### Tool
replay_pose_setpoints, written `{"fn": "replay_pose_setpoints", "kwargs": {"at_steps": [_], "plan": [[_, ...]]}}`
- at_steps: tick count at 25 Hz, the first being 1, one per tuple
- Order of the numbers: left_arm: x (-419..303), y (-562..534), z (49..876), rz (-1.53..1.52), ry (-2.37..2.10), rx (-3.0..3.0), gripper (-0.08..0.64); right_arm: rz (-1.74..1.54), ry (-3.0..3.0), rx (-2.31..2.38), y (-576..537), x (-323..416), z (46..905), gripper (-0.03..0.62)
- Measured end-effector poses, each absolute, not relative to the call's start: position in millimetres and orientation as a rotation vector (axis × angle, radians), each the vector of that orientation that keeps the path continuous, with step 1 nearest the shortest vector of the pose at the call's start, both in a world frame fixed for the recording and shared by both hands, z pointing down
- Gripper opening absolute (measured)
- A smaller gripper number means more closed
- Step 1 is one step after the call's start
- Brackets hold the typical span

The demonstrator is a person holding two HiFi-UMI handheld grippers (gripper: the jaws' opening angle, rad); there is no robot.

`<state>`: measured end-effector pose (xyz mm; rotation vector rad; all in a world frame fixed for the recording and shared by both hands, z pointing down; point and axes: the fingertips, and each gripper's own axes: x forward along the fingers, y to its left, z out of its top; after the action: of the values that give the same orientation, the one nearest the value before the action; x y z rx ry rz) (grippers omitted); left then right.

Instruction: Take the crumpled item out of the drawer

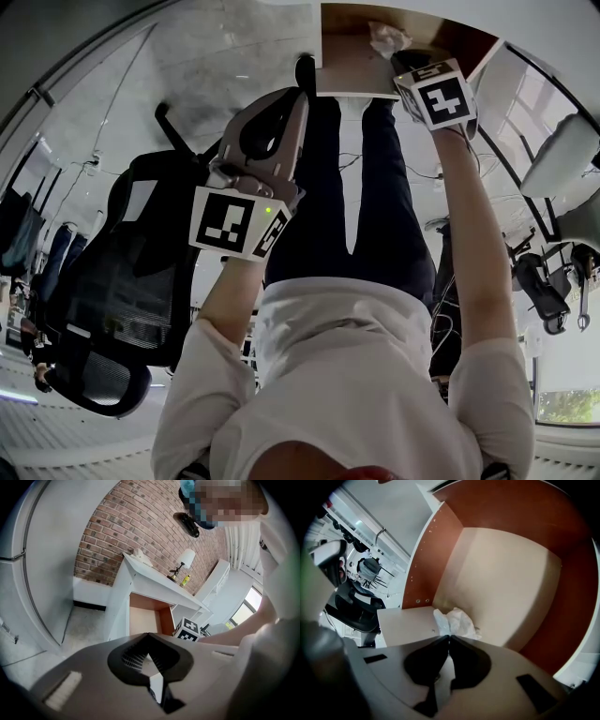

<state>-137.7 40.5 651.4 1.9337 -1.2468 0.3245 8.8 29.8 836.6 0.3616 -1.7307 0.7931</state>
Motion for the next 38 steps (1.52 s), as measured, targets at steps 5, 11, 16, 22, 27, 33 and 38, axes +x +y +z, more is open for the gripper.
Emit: {"fn": "replay_pose_setpoints", "kwargs": {"at_steps": [5, 11, 16, 22, 27, 33, 38], "plan": [[-137, 42, 653, 0.332, -1.246, 1.935, 0.009, 0.785, -1.754, 0.402, 26, 9, 831, 0.017], [-128, 44, 653, 0.338, -1.237, 1.945, 0.009, 0.811, -1.814, 0.497, 15, 16, 813, 0.017], [-119, 50, 653, 0.343, -1.228, 1.957, 0.009, 0.801, -1.894, 0.578, 10, 18, 790, 0.017], [-104, 55, 652, 0.344, -1.211, 1.977, 0.009, 0.822, -1.975, 0.701, 10, 22, 752, 0.017], [-93, 55, 649, 0.348, -1.204, 1.994, 0.009, 0.807, -2.078, 0.846, 11, 30, 703, 0.017], [-83, 58, 646, 0.354, -1.194, 2.003, 0.008, 0.776, -2.177, 0.984, 23, 41, 654, 0.017], [-72, 57, 646, 0.369, -1.189, 2.016, 0.009, 0.752, -2.208, 1.070, 27, 56, 639, 0.018]]}}
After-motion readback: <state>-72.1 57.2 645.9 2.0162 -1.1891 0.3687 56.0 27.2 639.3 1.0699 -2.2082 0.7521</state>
